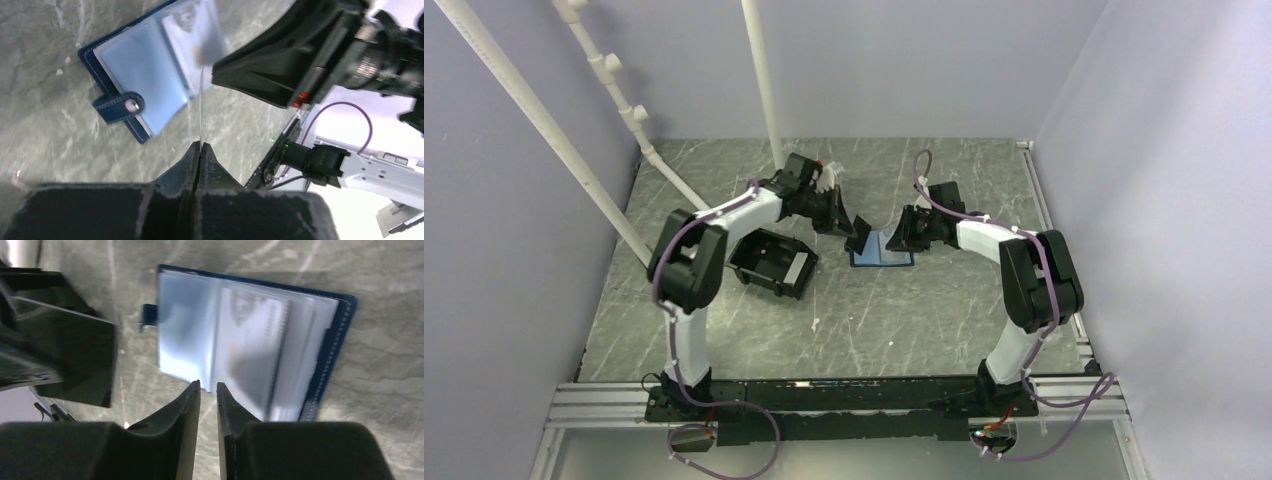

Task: Put the credit cards into the card holder
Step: Insert the credit card into the card holder.

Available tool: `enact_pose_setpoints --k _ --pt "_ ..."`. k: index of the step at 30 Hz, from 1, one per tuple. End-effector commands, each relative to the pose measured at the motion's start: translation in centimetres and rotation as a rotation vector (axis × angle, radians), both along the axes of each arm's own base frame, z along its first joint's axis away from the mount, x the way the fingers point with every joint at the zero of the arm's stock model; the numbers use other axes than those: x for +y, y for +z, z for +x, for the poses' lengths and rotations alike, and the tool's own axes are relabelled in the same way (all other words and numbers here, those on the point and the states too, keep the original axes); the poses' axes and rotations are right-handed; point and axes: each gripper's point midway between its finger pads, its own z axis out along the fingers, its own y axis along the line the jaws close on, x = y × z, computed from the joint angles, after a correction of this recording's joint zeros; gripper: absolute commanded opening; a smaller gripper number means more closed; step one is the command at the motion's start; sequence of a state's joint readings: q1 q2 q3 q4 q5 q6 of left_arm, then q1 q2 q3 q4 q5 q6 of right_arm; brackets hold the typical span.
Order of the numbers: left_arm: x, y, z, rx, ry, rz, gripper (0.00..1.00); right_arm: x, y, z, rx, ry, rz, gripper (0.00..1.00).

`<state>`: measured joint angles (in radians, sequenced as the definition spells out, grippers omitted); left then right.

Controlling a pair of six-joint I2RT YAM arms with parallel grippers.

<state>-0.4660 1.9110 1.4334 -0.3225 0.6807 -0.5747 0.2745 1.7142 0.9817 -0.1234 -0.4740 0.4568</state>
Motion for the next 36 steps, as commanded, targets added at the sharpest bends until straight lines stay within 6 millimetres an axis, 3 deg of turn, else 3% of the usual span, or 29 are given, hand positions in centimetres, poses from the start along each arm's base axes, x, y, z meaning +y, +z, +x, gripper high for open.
enact_pose_setpoints --k 1,5,11,36 --pt "-3.8 -0.4 1.2 0.0 -0.049 -0.067 0.0 -0.4 -1.0 0.5 -0.001 0.053 0.017 0.19" --pt "-4.5 -3.4 1.3 0.08 -0.046 -0.042 0.0 -2.4 -2.3 0.7 0.015 0.002 -0.029 0.15" --pt "-4.8 -5.4 1.1 0.143 -0.049 -0.043 0.0 -4.3 -3.8 0.3 0.048 -0.05 -0.052 0.1" --pt "-4.8 -8.3 1.2 0.219 -0.02 -0.025 0.0 -3.9 -4.0 0.1 0.058 -0.04 -0.015 0.06"
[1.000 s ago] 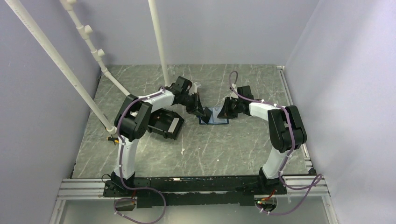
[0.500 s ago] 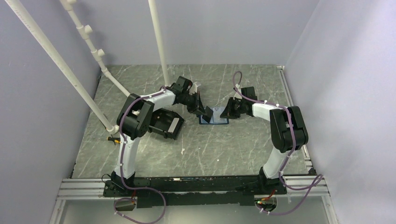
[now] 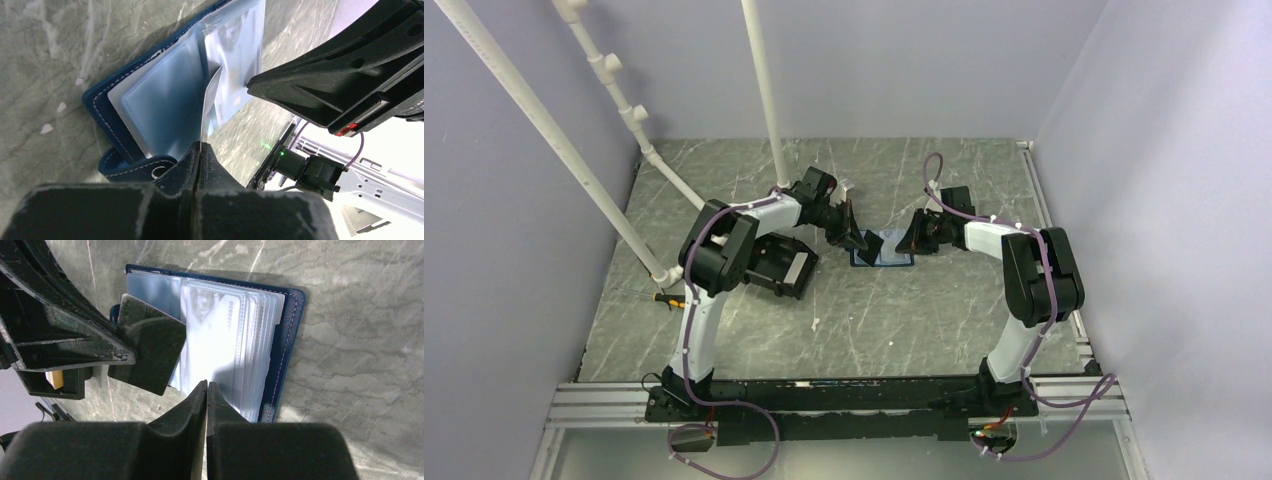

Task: Put the credit cards into the card holder
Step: Insert the credit card into the card holder.

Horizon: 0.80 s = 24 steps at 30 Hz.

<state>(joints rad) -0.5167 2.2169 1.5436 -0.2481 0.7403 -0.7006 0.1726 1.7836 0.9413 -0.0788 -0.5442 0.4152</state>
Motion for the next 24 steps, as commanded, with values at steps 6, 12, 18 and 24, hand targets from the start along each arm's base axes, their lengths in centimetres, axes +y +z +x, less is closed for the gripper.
enact_pose_setpoints --k 6,12,18,24 --pt "-0.6 -0.4 1.3 0.002 0.045 -0.021 0.0 -0.7 -1.0 -0.3 0.008 -0.011 -0.033 0.06" --pt "-0.6 -0.7 1.9 -0.001 0.091 -0.013 0.0 -0.7 -1.1 -0.3 0.01 -0.011 -0.031 0.05" --pt "-0.9 -1.0 2.3 0.013 0.139 -0.051 0.0 -0.7 -1.2 -0.4 0.011 -0.01 -0.028 0.05" --pt "-1.0 -1.2 2.6 0.012 0.174 -0.058 0.0 -0.7 -1.0 -0.3 0.008 -0.013 -0.025 0.04"
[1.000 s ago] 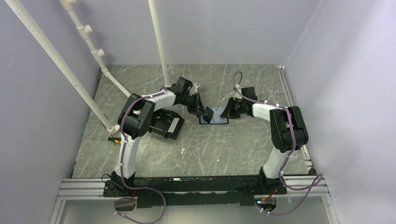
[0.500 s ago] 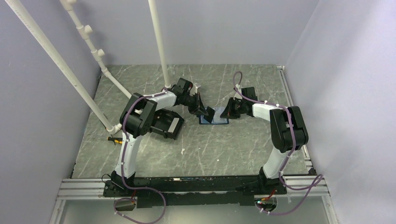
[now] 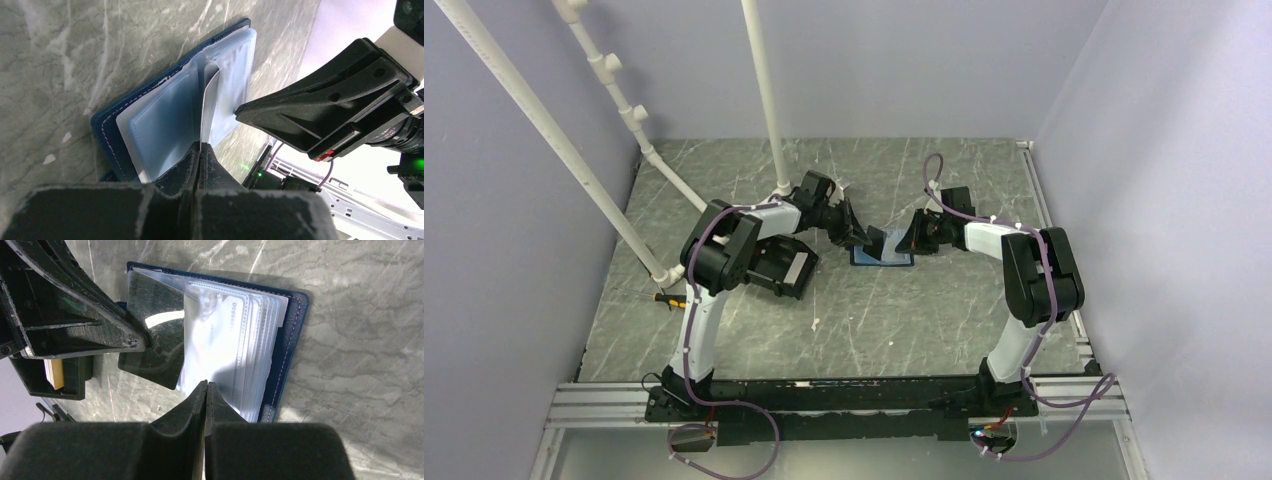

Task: Put the credit cards into the card holder
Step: Insert the credit card into the card holder.

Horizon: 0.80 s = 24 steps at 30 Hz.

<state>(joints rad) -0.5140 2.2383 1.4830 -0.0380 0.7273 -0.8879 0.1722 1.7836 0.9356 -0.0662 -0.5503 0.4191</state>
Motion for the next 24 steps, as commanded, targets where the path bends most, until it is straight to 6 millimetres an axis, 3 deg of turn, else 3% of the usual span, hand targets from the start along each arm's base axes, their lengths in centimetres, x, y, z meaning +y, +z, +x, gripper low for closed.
enact_pose_setpoints --k 1,24 --pt "0.09 -0.77 1.03 -0.025 0.067 0.02 0.0 -0.72 -1.01 -0.34 0.01 -0.013 -0.032 0.04" --pt "-0.49 -1.52 0.81 -0.11 0.211 0.043 0.0 -0.46 -0.32 -0.38 0.003 -0.015 -0.011 0.02"
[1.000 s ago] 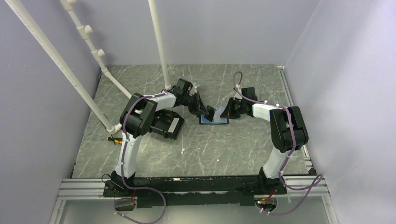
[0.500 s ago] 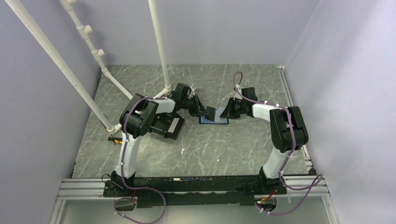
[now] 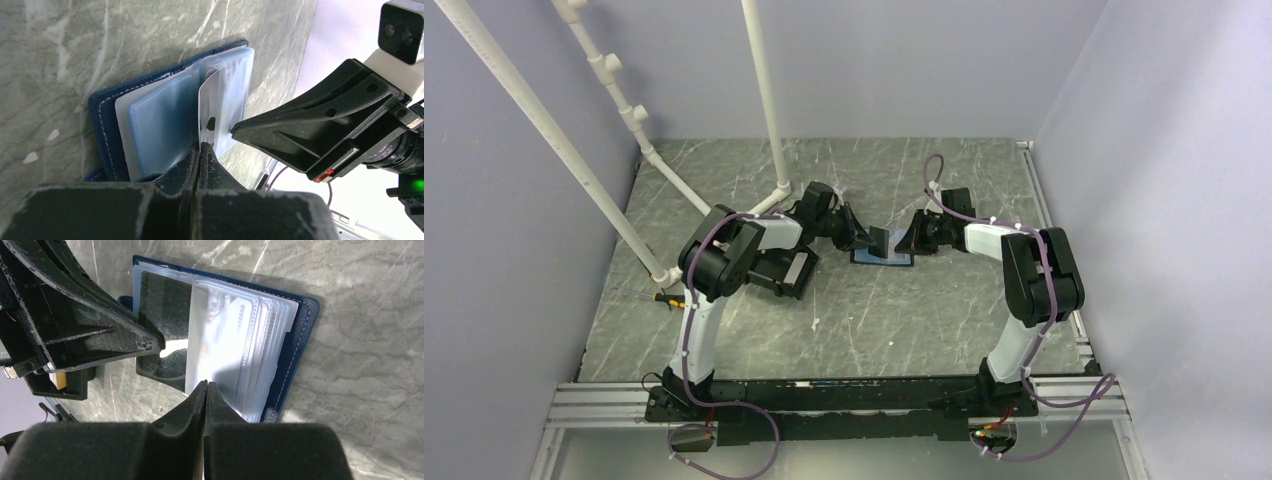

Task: Put the credit cards into the card holder
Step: Insert the credit card into the card holder.

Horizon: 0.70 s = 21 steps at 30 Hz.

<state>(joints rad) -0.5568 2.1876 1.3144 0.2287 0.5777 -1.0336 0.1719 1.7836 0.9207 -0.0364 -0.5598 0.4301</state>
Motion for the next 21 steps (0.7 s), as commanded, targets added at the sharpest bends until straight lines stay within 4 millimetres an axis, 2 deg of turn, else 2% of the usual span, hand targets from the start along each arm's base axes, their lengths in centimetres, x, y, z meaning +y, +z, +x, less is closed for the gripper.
enact_pose_setpoints --k 1,4,12,18,21 --pt "0.4 -0.9 0.7 -0.053 0.072 0.061 0.0 -0.6 -0.2 -0.4 0.01 -0.014 -0.027 0.02" --pt "0.2 -1.1 0.5 -0.053 0.064 0.053 0.0 -0.9 0.2 -0.3 0.018 -0.028 -0.035 0.04" --pt "-0.1 -1.5 -0.3 -0.052 0.019 0.062 0.0 -3.0 1.3 0.1 0.012 -0.069 -0.114 0.26" --pt "-0.4 -1.6 -0.7 -0.061 -0.008 0.09 0.0 -3.1 0.5 0.1 0.019 -0.056 -0.131 0.27" --pt "-0.8 -1.6 -0.8 -0.056 -0.016 0.083 0.0 -2.9 0.2 0.2 0.021 -0.051 -0.12 0.23"
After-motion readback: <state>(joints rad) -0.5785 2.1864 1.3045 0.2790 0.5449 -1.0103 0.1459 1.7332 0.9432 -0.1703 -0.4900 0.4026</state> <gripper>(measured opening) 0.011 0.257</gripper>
